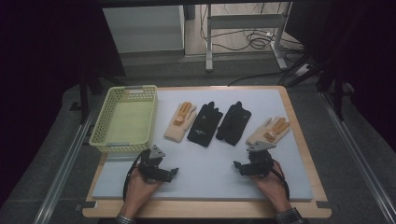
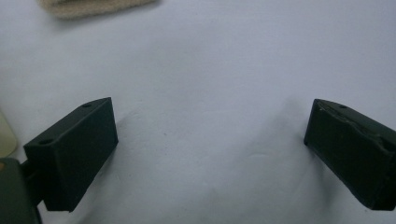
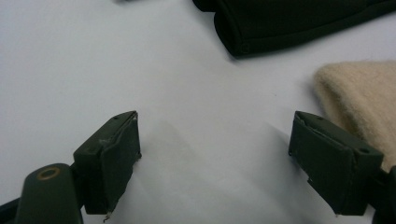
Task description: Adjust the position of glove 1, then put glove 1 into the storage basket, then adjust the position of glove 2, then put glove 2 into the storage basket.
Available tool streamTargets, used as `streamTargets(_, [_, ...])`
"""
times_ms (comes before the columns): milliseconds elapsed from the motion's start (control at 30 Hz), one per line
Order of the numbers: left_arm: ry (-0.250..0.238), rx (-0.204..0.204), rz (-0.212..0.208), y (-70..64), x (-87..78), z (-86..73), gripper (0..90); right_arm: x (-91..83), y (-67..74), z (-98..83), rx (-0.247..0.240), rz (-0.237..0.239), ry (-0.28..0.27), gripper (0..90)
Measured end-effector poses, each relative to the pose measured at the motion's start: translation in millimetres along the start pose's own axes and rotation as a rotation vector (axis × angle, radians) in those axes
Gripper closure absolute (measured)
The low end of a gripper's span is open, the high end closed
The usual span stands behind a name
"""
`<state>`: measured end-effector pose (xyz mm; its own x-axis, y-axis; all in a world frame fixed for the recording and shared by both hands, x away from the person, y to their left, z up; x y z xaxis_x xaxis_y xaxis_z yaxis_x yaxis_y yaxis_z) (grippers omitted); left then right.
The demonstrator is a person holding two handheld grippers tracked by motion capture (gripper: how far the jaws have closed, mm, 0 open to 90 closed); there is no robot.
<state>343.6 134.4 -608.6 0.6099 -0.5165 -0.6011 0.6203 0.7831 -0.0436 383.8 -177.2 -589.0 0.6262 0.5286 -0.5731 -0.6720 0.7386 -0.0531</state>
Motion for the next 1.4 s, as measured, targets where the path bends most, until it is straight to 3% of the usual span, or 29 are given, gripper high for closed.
streamTargets(900, [-0.004, -0.003, 0.0, -0.1, 0.1, 0.1, 2.8, -0.2, -0.5, 2.6, 0.028, 0.001, 0.014, 18.1])
streamTargets(1200, [-0.003, -0.002, -0.001, 0.0, 0.0, 0.0, 2.8, 3.3, -3.8, 18.2, 0.047, 0.026, -0.007, 18.2])
streamTargets(1400, [-0.003, -0.001, -0.001, 0.0, -0.1, 0.0, 2.8, 9.5, -11.5, 35.4, 0.049, 0.011, -0.014, 18.9])
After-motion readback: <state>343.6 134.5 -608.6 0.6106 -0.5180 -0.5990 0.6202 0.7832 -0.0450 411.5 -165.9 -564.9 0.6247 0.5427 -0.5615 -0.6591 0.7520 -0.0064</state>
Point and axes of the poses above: each handheld gripper's, and its own axes: x roughly forward along the jaws, z roughly out of its top, y roughly to its left, the point moved 8 cm from there along x, roughly forward along the jaws, and after that the axes turned 9 degrees about -y, right-handed, at the moved point
